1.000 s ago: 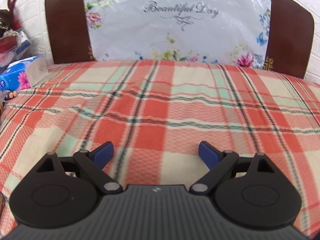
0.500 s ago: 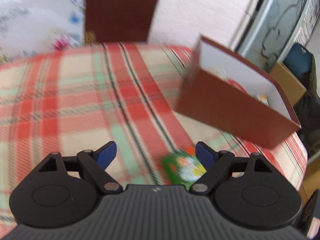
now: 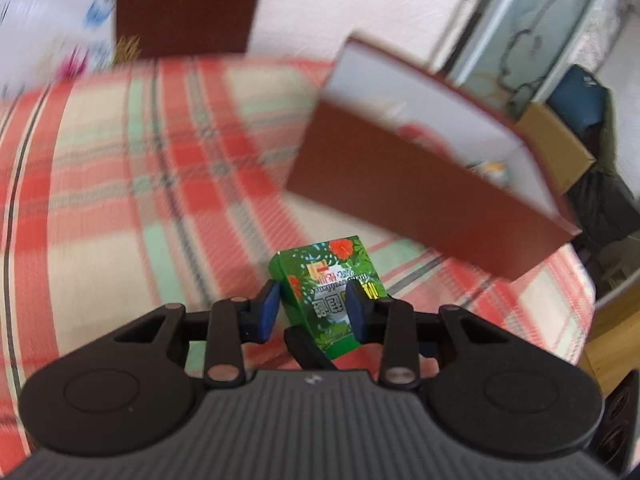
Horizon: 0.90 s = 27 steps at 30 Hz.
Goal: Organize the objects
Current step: 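Carry the green box over the brown box with the right gripper while the left gripper clamps it, then release the green box into the brown box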
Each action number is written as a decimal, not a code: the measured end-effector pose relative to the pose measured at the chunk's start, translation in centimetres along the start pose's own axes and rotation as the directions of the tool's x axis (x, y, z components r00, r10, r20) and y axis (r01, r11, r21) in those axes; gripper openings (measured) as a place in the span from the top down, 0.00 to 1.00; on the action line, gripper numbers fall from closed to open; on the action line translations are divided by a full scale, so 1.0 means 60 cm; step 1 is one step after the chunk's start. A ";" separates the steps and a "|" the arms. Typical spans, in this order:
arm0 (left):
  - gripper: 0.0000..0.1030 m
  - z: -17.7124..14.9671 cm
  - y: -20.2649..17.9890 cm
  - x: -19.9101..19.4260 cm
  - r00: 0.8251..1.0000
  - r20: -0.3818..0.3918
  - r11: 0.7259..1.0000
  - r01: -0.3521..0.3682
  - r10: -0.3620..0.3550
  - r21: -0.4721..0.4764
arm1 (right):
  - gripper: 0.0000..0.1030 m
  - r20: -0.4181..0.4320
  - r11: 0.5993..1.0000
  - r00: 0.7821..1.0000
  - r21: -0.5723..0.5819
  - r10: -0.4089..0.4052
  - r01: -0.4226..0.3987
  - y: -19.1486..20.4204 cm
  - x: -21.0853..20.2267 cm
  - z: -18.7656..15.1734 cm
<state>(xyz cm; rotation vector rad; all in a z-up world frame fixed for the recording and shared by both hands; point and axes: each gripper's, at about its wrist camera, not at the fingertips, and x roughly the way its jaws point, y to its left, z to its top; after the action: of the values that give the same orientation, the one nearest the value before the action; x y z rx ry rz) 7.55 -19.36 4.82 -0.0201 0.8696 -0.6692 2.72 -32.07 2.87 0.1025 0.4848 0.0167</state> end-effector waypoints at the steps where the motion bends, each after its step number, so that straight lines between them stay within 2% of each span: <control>1: 0.63 0.009 -0.014 -0.008 1.000 0.026 1.000 0.015 -0.015 0.021 | 0.44 0.047 1.000 0.999 -0.006 -0.017 0.017 -0.003 -0.011 0.004; 3: 0.63 0.031 -0.046 -0.021 0.996 0.074 0.997 0.043 -0.048 0.071 | 0.44 0.141 0.997 0.988 -0.030 -0.068 0.073 -0.008 -0.031 0.014; 6: 0.63 0.064 -0.095 -0.020 0.989 0.117 0.987 0.073 -0.090 0.144 | 0.44 0.249 0.990 0.959 -0.019 -0.133 0.143 -0.032 -0.052 0.039; 10: 0.63 0.106 -0.151 0.015 0.983 0.108 0.972 0.125 -0.148 0.197 | 0.43 0.310 0.978 0.929 0.015 -0.202 0.208 -0.085 -0.054 0.073; 18: 0.61 0.148 -0.247 0.094 0.977 0.104 0.945 0.150 -0.187 0.291 | 0.43 0.309 0.945 0.893 0.093 -0.327 0.314 -0.205 -0.023 0.118; 19: 0.53 0.153 -0.255 0.107 0.978 0.105 0.944 0.143 -0.181 0.297 | 0.43 0.308 0.941 0.889 0.096 -0.338 0.325 -0.219 -0.018 0.121; 20: 0.48 0.155 -0.262 0.118 0.981 0.109 0.945 0.123 -0.163 0.304 | 0.41 0.307 0.938 0.886 0.096 -0.347 0.334 -0.232 -0.008 0.126; 21: 0.47 0.157 -0.266 0.131 0.984 0.115 0.948 0.092 -0.132 0.304 | 0.40 0.300 0.934 0.884 0.092 -0.357 0.346 -0.254 -0.003 0.120; 22: 0.47 0.161 -0.268 0.142 0.988 0.110 0.951 0.068 -0.105 0.300 | 0.33 0.279 0.926 0.884 0.084 -0.375 0.367 -0.265 0.007 0.122; 24: 0.47 0.159 -0.262 0.147 0.991 0.095 0.958 0.065 -0.095 0.280 | 0.32 0.211 0.905 0.881 0.076 -0.424 0.418 -0.288 0.032 0.121; 25: 0.47 0.156 -0.258 0.144 0.990 0.095 0.958 0.070 -0.101 0.279 | 0.33 0.203 0.907 0.884 0.095 -0.421 0.410 -0.294 0.031 0.117; 27: 0.47 0.149 -0.252 0.139 0.991 0.107 0.956 0.041 -0.075 0.291 | 0.32 0.243 0.913 0.880 0.137 -0.408 0.385 -0.298 0.014 0.108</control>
<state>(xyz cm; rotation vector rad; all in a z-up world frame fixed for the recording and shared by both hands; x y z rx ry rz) 9.63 -38.20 9.12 0.1771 0.6544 -0.8374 6.32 -50.44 6.37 0.0851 0.2282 -0.4186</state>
